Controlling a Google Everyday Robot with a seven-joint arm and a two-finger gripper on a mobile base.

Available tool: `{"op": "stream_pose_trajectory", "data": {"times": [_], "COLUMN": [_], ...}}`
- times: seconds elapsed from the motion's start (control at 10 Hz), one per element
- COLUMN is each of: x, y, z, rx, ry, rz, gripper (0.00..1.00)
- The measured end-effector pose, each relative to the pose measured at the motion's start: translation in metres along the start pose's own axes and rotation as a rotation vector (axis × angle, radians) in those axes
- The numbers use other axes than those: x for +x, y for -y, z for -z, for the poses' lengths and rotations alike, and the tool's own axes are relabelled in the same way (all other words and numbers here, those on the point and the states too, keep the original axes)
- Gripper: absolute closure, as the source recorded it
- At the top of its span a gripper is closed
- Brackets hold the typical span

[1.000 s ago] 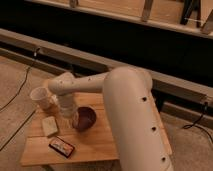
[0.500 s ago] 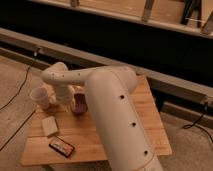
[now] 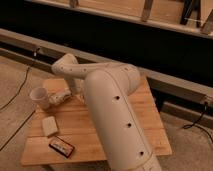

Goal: Drag the ceramic bowl in a circle

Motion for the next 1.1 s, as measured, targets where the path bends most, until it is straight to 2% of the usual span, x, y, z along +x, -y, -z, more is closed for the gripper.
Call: {"op": "stream_pose_trajectory", "data": {"times": [0.1, 0.4, 0.6, 0.7, 0.8, 0.9, 1.0, 1.1], "x": [0.006, 0.036, 0.061, 0.084, 0.097, 0.114, 0.136, 0.146], "y": [0.011, 0.076, 0.113, 0.134, 0.142, 0.147, 0.145, 0.142], "z": [-0.005, -0.022, -0.03, -0.04, -0.046, -0.055, -0.068, -0.073], "rx": [0.013, 0.08, 0.103, 0.106, 0.104, 0.096, 0.069, 0.054], "ry": [-0.014, -0.075, -0.111, -0.145, -0.166, -0.195, -0.232, -0.245], "rz": [-0.029, -0.186, -0.291, -0.362, -0.393, -0.42, -0.438, -0.438], "gripper": [1.0, 1.0, 1.0, 1.0, 1.0, 1.0, 1.0, 1.0]}}
